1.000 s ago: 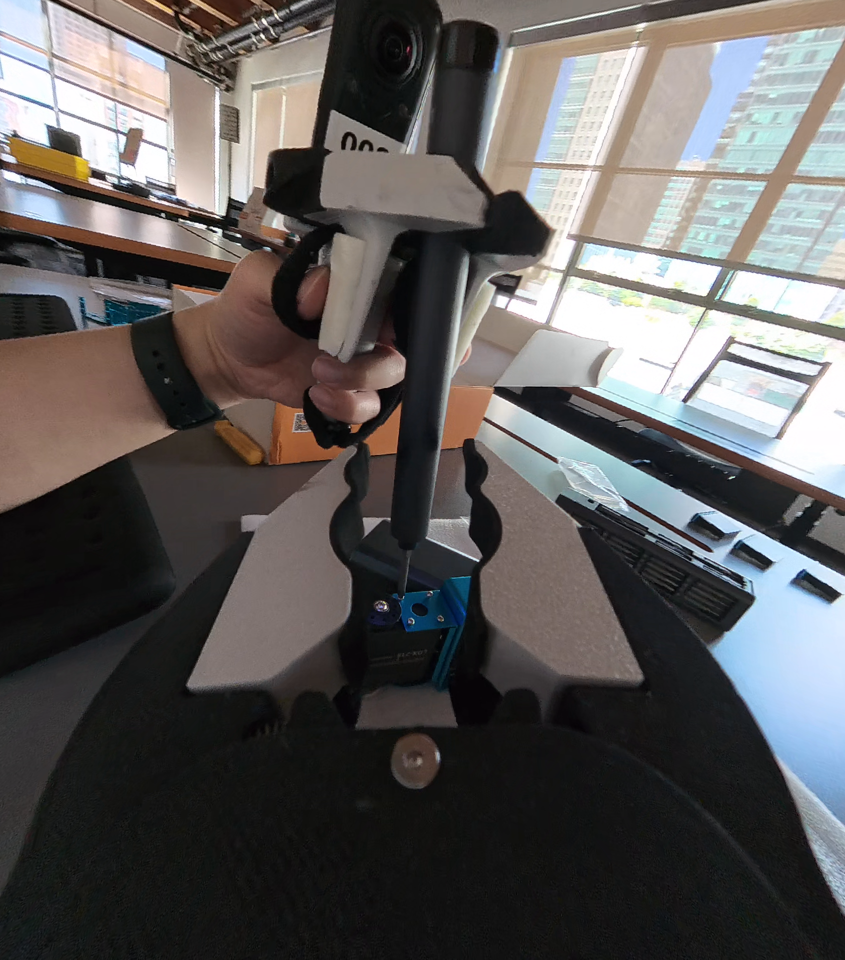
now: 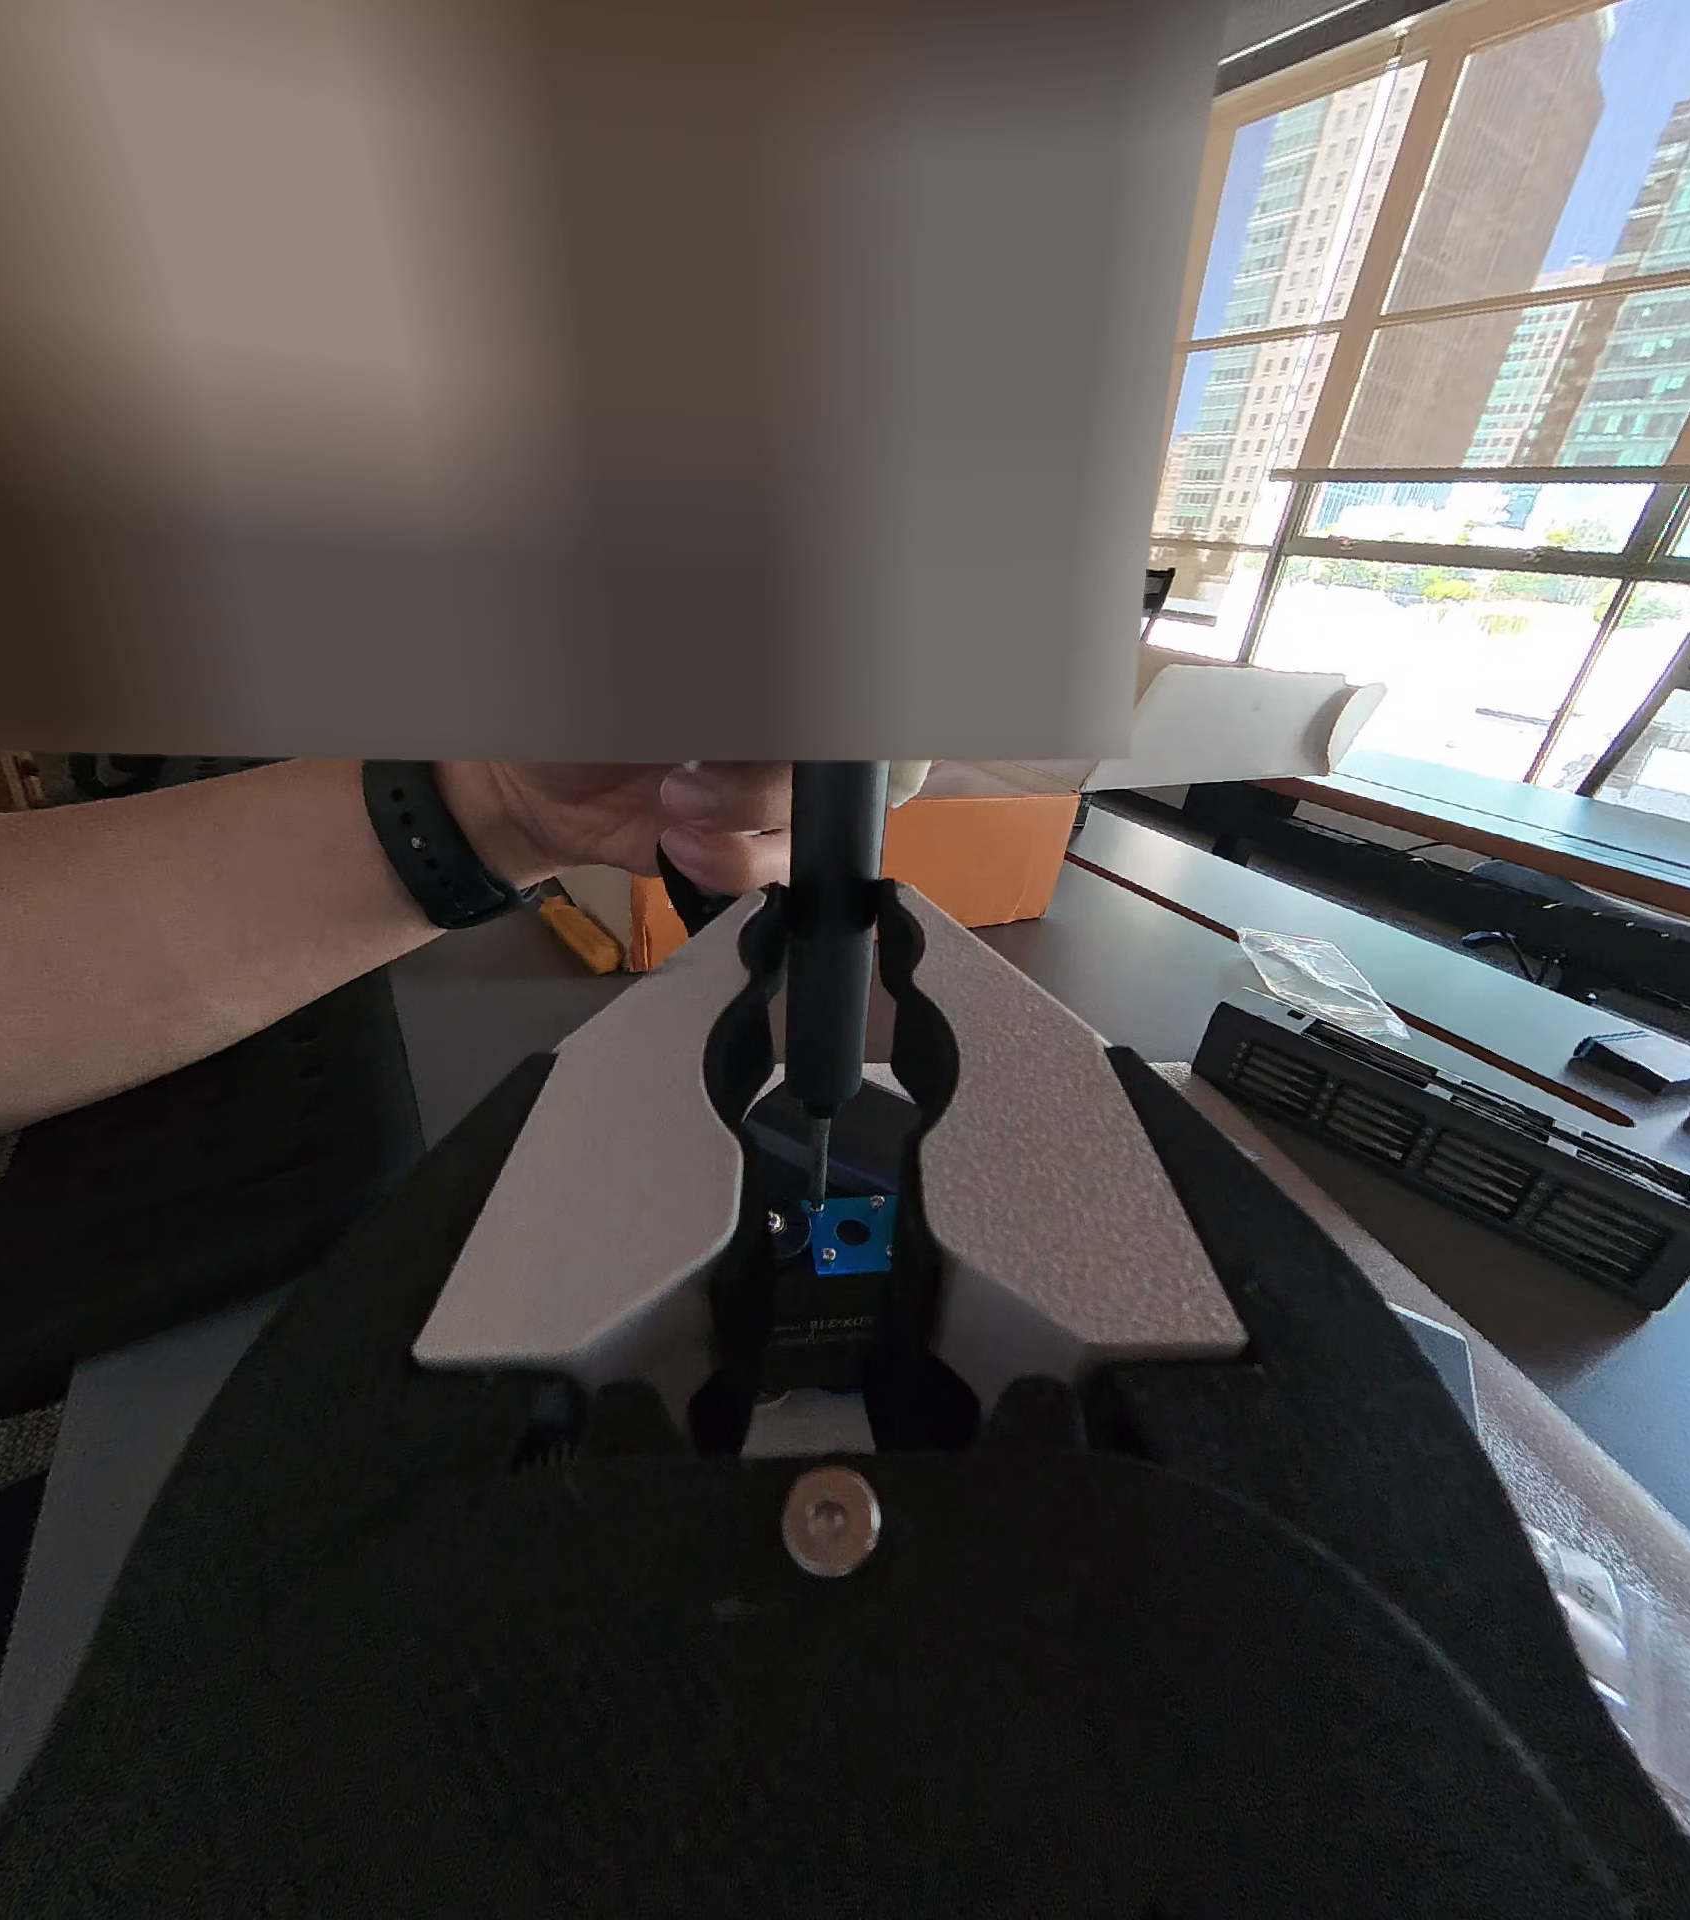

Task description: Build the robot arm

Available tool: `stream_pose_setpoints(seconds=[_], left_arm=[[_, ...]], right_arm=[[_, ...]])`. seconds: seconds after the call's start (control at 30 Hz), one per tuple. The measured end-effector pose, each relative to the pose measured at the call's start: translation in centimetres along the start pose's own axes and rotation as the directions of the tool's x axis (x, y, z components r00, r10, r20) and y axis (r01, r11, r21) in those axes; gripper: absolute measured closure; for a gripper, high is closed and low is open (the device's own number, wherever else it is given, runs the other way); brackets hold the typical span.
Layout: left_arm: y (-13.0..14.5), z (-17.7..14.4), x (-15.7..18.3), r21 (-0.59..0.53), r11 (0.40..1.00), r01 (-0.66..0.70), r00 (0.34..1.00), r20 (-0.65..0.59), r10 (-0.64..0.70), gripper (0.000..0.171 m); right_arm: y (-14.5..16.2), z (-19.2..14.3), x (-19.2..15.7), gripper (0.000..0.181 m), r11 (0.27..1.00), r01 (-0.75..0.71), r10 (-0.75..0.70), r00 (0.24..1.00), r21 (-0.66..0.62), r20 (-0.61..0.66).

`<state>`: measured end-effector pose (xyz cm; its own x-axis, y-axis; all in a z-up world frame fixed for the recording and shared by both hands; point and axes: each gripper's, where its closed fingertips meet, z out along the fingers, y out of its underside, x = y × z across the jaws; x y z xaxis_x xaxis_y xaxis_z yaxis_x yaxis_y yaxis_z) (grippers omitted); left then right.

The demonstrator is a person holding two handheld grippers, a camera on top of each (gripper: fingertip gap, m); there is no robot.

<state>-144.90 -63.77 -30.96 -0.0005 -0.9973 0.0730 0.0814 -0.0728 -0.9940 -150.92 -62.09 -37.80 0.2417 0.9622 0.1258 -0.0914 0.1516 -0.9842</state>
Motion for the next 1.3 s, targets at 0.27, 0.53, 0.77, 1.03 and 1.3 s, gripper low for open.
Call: stream_pose_setpoints(seconds=[0.27,0.53,0.77,1.03,1.3], left_arm=[[-0.2,-0.4,-0.3,0.015,1.000,0.009,1.000,0.004,-0.009,0.159],[-0.2,-1.1,-0.1,0.018,1.000,0.003,1.000,0.011,-0.003,0.159],[-0.3,-1.3,-0.1,0.027,1.000,0.012,1.000,0.005,-0.012,0.159],[-0.3,-1.6,-0.2,0.034,0.999,0.017,1.000,0.007,-0.017,0.160],[-0.4,-1.7,-0.2,0.044,0.999,0.023,1.000,-0.004,-0.023,0.159]], right_arm=[[0.1,0.4,0.0,0.165,1.000,0.000,0.000,1.000,-0.001,0.021],[0.1,0.8,-0.2,0.165,1.000,-0.002,0.002,0.999,-0.008,0.034],[0.1,0.8,-0.3,0.165,1.000,-0.003,0.004,0.999,-0.013,0.049],[0.2,1.0,-0.3,0.165,0.999,-0.045,0.046,0.996,-0.016,0.074],[-0.1,1.1,-0.4,0.164,0.987,-0.159,0.159,0.977,-0.012,0.145]])
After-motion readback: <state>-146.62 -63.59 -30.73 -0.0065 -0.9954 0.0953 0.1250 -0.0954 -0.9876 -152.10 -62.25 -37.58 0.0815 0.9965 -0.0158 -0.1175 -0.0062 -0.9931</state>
